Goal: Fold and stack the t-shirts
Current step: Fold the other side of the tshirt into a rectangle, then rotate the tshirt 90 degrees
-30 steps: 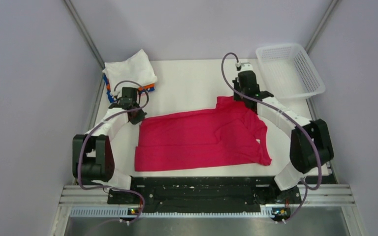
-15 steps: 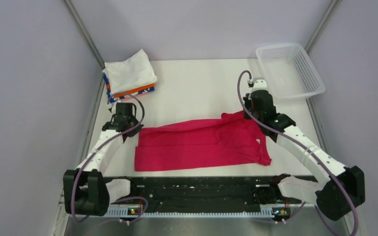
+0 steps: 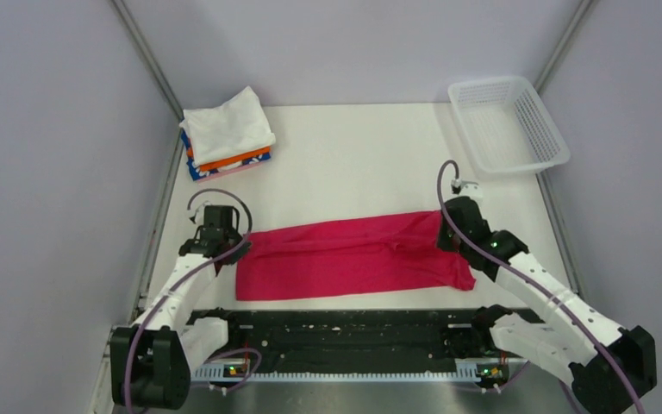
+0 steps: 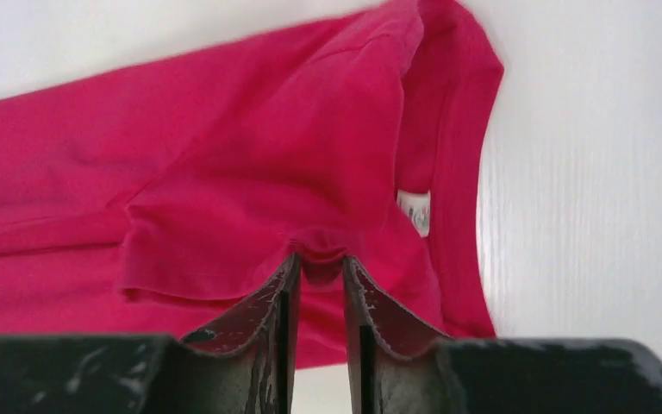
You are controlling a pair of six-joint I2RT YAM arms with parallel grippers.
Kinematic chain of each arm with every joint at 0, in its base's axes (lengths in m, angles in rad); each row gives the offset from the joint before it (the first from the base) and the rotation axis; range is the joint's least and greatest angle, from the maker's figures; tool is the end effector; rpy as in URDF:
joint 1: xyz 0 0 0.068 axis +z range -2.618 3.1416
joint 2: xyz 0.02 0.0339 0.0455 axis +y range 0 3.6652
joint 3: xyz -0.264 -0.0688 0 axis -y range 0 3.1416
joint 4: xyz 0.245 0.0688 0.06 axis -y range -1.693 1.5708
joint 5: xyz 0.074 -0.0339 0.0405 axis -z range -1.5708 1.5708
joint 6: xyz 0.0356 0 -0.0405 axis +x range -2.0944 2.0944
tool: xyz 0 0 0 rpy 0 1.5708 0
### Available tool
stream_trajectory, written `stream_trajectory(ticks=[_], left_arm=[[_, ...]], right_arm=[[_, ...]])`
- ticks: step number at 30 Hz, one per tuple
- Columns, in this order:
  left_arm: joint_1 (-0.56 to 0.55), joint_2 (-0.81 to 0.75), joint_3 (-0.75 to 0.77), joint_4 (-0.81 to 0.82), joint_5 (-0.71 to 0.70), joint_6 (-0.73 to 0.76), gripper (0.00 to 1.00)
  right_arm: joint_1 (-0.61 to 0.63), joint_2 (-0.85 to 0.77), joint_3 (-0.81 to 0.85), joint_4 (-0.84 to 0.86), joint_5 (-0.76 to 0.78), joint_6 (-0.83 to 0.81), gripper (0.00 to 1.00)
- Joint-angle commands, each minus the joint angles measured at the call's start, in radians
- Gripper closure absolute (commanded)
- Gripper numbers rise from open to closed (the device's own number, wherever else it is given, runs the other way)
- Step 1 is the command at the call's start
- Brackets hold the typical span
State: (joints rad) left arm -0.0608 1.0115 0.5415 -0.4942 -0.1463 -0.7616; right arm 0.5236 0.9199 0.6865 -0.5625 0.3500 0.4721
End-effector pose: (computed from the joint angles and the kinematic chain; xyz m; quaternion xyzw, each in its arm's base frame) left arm 0.1878 -0.0062 0.1901 -0.3472 0.8865 -0.0551 0.3009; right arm 0.1684 0.0832 0.2485 0.0423 0.9131 0.0360 0.4039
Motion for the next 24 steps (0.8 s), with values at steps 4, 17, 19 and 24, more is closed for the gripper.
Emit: stream_trajectory(ticks=[4, 17, 19, 24], left_arm=[[-0.002, -0.125, -0.074, -0.072, -0.044, -0.085, 0.55], [-0.006, -0.137, 0.093, -0.006, 0.246, -0.007, 0.01], [-0.015, -0.083, 0.088, 0.053, 0.34, 0.01, 0.01], [-0.024, 0.071, 0.069, 0.111, 0.475, 0.051, 0.01]], right_arm=[[0.013, -0.192, -0.101, -0.168, -0.128, 0.275, 0.57], [0.014, -0.178, -0.073, 0.142, -0.282, 0.231, 0.01], [0.013, -0.111, -0.095, 0.227, -0.313, 0.23, 0.01], [0.013, 0.099, -0.119, 0.301, -0.292, 0.214, 0.01]])
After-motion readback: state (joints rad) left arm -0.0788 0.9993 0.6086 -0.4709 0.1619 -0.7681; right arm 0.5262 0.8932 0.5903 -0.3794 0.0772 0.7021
